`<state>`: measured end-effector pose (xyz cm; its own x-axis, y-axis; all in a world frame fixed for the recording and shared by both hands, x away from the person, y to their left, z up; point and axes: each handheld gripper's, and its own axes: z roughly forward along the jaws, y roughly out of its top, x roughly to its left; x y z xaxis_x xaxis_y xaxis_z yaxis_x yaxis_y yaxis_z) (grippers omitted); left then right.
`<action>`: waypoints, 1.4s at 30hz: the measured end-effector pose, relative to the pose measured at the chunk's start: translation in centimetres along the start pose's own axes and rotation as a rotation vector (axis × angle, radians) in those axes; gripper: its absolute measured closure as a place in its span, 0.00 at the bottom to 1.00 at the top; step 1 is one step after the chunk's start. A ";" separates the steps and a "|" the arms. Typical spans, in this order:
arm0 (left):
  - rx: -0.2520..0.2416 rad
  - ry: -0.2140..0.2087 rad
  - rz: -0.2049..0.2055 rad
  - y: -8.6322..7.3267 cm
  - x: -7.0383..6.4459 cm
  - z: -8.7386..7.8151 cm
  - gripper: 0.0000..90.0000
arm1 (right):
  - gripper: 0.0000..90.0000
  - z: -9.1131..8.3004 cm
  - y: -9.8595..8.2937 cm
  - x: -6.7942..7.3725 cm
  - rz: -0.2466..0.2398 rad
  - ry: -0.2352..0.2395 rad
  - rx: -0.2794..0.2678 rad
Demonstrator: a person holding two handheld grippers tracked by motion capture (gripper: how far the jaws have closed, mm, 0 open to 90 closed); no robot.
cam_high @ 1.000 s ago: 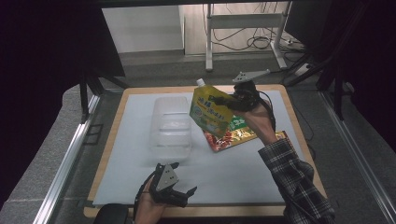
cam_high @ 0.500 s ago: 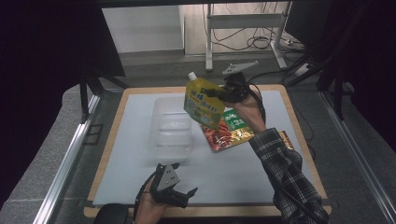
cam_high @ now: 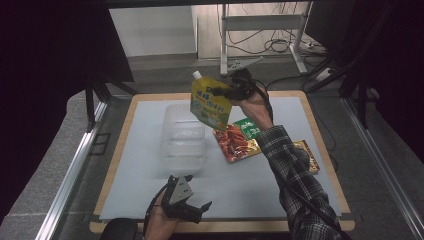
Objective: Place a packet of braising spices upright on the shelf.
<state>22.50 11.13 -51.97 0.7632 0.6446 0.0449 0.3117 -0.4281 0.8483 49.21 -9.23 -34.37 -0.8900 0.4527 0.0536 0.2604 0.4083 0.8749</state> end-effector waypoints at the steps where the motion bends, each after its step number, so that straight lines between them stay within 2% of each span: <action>1: 0.000 0.000 0.000 0.0 0.0 0.0 0.00 | 0.97 0.0 0.0 0.0 0.000 0.000 0.000; 15: -0.001 -0.006 -0.003 0.0 0.1 0.0 0.00 | 0.97 4.0 1.7 -0.3 -0.001 0.028 -0.017; 24: -0.003 -0.011 -0.007 0.0 0.1 0.0 0.00 | 0.97 6.2 2.5 0.0 -0.010 0.033 -0.013; 31: -0.001 -0.015 -0.007 0.0 0.1 0.0 0.00 | 0.97 7.7 2.5 0.2 -0.010 0.039 -0.013; 42: 0.000 -0.018 -0.007 0.0 0.1 0.1 0.00 | 0.97 10.3 1.6 0.5 -0.018 0.040 0.045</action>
<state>22.58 11.14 -52.01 0.7711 0.6361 0.0290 0.3174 -0.4234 0.8485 53.00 -0.21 -37.92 -0.9087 0.4133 0.0584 0.2604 0.4519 0.8532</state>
